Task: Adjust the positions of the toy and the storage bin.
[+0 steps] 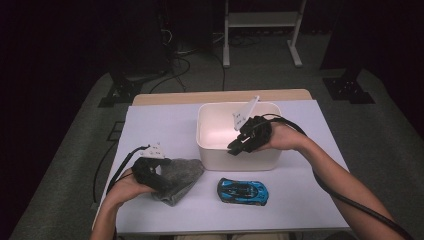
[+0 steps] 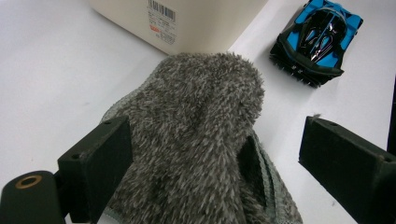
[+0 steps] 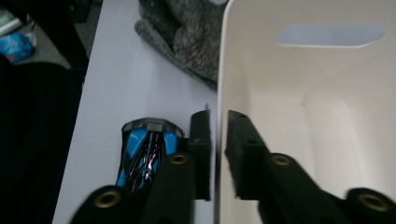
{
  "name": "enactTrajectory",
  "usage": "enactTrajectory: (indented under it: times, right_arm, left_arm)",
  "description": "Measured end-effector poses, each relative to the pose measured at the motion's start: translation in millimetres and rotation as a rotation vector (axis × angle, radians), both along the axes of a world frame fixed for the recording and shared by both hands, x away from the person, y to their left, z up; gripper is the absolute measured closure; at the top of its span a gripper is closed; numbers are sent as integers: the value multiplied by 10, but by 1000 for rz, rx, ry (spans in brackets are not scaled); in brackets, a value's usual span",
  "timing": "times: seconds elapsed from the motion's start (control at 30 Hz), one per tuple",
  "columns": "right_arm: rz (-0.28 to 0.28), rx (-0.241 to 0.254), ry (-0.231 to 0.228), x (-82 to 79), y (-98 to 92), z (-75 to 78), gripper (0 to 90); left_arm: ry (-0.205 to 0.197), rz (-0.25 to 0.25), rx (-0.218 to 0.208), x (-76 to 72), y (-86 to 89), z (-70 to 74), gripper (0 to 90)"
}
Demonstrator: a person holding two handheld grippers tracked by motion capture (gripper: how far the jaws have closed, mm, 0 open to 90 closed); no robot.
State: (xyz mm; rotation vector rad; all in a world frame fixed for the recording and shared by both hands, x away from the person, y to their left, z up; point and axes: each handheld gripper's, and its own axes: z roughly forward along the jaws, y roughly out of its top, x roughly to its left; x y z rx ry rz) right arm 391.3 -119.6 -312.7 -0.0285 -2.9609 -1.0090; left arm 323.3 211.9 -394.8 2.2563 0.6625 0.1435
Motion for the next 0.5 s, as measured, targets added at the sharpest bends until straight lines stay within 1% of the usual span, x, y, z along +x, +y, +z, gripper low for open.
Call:
enactTrajectory:
  times: [0.03, 0.07, 0.13, 0.2, 0.27, 0.3, 0.33, 0.4, 0.43, 0.5]
  right_arm:
    - [0, 0, 0, 0, 0, 0, 732]
    - [-11, 27, 10, -19, -52, 42, 672]
    - [-26, 49, 5, -56, -93, 66, 618]
    - [-33, 61, -3, -100, -141, 82, 565]
    - [-38, 69, -5, -120, -169, 89, 557]
    - [-44, 80, -3, -143, -199, 100, 530]
    - [-63, 105, -7, -193, -262, 123, 494]
    - [-70, 132, -18, -244, -326, 146, 471]
    - [-77, 145, -14, -278, -352, 155, 456]
    - [-80, 164, -32, -344, -397, 166, 424]
  left_arm:
    - [-1, -1, 0, 0, -2, 1, 90]
    - [-4, -4, 2, 0, -8, -3, 90]
    - [0, -7, 3, -1, -16, -11, 90]
    - [0, -12, 7, 1, -21, -14, 90]
    - [2, -14, 7, 0, -23, -16, 90]
    - [2, -18, 9, 0, -22, -17, 90]
    - [1, -22, 10, 0, -21, -20, 90]
    - [2, -21, 7, 0, -21, -25, 90]
    - [3, -22, 5, 2, -19, -27, 90]
    - [4, -19, 3, 4, -15, -32, 90]
